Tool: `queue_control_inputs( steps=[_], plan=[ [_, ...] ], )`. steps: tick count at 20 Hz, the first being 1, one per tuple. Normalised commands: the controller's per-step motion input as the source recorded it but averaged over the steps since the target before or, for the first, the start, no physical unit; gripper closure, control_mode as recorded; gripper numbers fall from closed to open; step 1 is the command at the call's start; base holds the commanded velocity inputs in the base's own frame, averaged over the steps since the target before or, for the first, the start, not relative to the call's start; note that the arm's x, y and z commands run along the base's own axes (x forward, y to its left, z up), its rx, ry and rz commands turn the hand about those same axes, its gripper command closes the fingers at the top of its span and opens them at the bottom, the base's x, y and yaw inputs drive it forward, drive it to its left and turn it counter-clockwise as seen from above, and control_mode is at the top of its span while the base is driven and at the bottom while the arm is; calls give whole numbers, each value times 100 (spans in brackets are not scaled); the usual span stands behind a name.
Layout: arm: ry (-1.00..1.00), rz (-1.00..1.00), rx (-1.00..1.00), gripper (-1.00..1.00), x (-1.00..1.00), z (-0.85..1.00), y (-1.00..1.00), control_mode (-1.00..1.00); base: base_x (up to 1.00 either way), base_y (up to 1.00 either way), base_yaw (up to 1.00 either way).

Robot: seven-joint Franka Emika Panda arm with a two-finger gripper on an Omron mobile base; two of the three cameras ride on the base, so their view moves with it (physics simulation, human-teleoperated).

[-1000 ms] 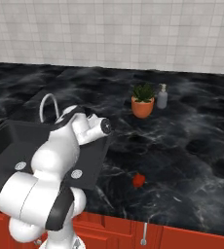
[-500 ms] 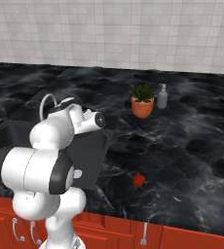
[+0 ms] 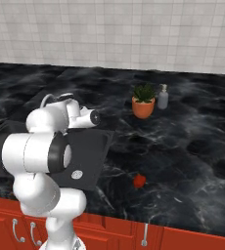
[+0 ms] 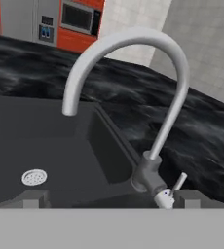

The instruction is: Turn on the sink faucet. Then move the bell pepper from the counter to the sink. Turn off the sink. Move the vegetable from the sink to the pot next to the stove. Finally move the pot to the front right burner.

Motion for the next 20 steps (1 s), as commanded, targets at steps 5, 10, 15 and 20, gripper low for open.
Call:
queue_control_inputs(
  steps=[5,10,15,20],
  plan=[
    [0,2,5,-100,17,-1,5,-100,0,0,0],
    [0,7,6,-100,14,-3,0,-100,0,0,0],
    [0,8,4,-100,23,-6,0,-100,0,0,0],
    [0,4,3,-100,25,-9,0,-100,0,0,0]
  ],
)
